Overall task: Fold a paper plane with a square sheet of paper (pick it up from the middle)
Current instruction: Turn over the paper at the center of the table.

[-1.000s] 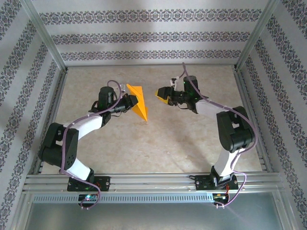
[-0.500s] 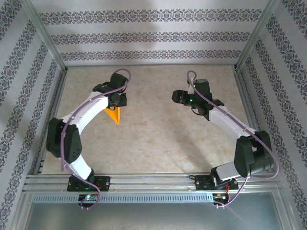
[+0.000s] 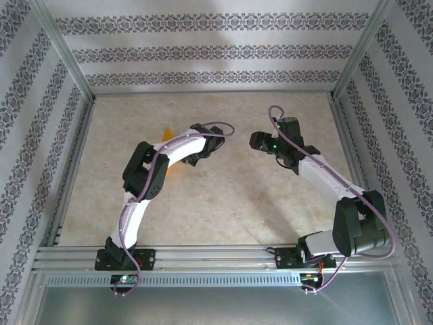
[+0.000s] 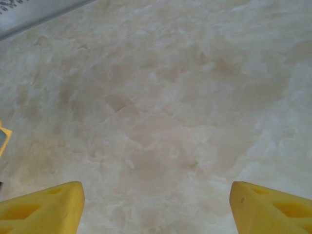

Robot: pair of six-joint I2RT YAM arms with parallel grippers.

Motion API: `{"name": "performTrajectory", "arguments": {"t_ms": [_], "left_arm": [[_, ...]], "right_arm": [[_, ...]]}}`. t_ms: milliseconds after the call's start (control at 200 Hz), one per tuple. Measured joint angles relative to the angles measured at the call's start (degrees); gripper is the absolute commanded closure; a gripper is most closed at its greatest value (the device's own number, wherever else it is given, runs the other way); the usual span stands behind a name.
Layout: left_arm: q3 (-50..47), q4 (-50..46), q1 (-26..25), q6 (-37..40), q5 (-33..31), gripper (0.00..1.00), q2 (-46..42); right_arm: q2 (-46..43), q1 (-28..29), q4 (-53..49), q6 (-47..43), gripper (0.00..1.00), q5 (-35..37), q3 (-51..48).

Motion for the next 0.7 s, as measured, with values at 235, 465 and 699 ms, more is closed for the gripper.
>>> {"name": "performTrajectory", "arguments": {"t_ms": [235,465,699], "left_arm": [[0.55,-0.24,-0.85,-2.99,0.50,0.84,5.44],[0.90,0.07,-1.46,-4.20,4.33,0.63,4.72],[-0.48,8.37,-3.82,-4.50,25.88,0.50,-3.43]], "right_arm": [[-0.55,-2.01,0.42,1.55,0.21,-0.17,-1.18],[-0.33,-2.08,1.03,2.84,0.21,-1.14,-1.27],[1.11,-2.08,1.36,4.17,0.22,-1.99,-1.27]]}}
